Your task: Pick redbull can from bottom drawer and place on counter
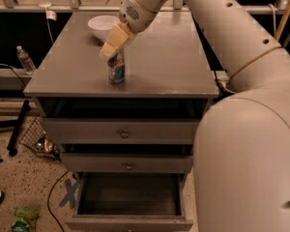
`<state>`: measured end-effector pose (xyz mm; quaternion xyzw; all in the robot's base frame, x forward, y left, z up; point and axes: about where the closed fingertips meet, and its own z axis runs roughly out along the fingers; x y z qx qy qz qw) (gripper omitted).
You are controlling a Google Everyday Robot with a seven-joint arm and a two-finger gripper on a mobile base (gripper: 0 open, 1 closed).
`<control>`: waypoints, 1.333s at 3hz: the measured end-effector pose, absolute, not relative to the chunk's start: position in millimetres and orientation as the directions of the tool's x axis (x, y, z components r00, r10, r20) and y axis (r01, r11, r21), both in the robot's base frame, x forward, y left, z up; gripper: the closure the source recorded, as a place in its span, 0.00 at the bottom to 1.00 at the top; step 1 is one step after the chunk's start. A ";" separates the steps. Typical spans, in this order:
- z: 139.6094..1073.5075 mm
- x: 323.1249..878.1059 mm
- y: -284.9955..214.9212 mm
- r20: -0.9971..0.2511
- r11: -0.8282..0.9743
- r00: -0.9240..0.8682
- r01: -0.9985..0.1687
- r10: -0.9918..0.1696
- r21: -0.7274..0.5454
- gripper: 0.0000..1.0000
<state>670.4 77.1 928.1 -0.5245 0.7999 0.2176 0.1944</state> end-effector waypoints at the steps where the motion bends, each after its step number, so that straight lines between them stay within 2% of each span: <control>1: 927.4 671.2 78.5 -0.541 0.355 -0.374 -0.924 -0.753 0.144 0.00; 2: 932.8 672.0 74.3 -0.540 0.349 -0.348 -0.931 -0.767 0.105 0.00; 3: 944.1 677.1 19.4 -0.567 0.387 -0.347 -0.920 -0.747 0.053 0.00; 4: 946.7 679.9 -43.2 -0.611 0.449 -0.399 -0.890 -0.684 0.079 0.00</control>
Offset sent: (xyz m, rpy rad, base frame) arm -0.0023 -0.0117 0.0127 -0.0462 -0.0591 0.0209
